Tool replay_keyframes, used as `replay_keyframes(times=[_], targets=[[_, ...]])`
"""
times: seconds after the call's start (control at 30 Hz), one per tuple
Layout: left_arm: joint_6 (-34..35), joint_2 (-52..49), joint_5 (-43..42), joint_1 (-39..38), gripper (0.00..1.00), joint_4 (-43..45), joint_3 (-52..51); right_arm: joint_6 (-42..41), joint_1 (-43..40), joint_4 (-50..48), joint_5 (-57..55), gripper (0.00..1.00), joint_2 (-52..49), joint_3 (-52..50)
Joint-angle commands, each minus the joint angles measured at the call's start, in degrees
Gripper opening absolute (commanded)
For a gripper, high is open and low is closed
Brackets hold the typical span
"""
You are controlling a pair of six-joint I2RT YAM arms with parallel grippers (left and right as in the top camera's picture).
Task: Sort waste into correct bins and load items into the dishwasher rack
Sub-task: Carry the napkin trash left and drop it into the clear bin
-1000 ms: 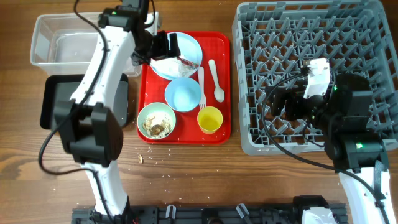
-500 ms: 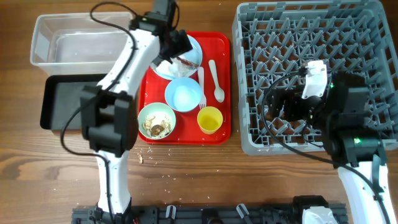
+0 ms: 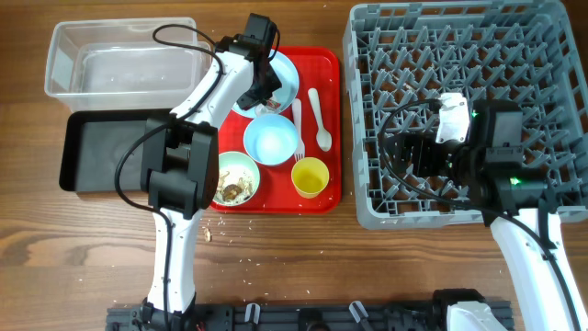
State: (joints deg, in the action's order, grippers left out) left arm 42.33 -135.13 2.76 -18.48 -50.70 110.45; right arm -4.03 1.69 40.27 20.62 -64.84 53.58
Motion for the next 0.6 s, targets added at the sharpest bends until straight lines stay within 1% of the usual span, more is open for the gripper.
replay_keyframes(times=[0.0,0.13,0.27,0.4,0.5,0.53,0.57], targets=[[-3.21,3.15,-1.57,0.61,0.04,-0.48,3.1,-0.68,-0.17,0.07,1.36,1.0,-0.26,1.18],[-4.61,11.96,-1.4,1.6,0.04,-3.3,5.92,-0.7,-0.17,0.07,1.36,1.0,-0.26,1.18],[-4.59,19.87,-0.59,5.22,0.04,-6.86,5.92,-0.68,-0.17,-0.15,1.36,1.0,-0.26,1.18],[-4.61,19.85,4.92,11.37,0.04,-9.38,5.81,-0.7,-0.17,-0.37,1.38,1.0,-0.26,1.18],[-4.61,16.39,9.9,16.22,0.04,-6.6,5.81,-0.68,-0.17,-0.59,1.36,1.0,-0.26,1.18],[-4.63,14.97,9.97,17.29,0.07,-5.25,5.81,-0.66,-0.17,-0.61,1.33,1.0,-0.26,1.18],[-4.63,13.42,9.94,18.23,0.2,-3.61,5.81,-0.68,-0.17,-0.61,1.33,1.0,-0.26,1.18]])
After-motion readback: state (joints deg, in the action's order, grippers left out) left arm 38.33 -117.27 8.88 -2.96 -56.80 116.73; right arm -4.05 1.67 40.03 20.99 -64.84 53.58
